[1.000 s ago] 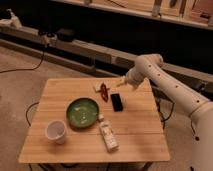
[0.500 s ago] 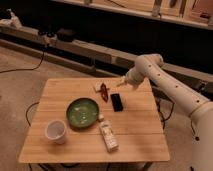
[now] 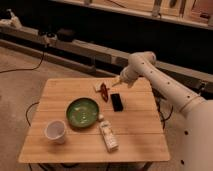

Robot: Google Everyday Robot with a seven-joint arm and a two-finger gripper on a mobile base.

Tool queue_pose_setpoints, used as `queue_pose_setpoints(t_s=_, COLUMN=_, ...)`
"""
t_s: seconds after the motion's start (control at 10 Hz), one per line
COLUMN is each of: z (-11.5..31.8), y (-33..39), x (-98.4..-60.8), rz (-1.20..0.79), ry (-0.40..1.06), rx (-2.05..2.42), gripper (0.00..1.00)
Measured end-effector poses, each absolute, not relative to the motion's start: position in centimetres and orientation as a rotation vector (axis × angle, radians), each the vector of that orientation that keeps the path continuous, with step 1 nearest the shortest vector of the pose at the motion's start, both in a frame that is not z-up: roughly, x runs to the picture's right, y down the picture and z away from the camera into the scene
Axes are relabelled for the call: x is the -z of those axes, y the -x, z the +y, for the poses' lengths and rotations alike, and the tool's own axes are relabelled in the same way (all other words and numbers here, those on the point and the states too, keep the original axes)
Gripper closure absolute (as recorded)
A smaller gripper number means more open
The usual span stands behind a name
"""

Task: Drag the pepper across the table

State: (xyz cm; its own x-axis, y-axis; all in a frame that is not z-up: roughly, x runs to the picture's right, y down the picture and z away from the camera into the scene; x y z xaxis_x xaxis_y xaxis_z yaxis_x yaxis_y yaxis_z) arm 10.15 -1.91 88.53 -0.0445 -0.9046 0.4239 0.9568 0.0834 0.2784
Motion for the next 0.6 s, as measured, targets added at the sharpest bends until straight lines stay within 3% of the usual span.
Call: queue_pose_setpoints(t_s=0.6, z=-3.0, y=-6.5, x=-94.5, rz=-0.562, ry=0.11, rx=1.674, gripper=0.35)
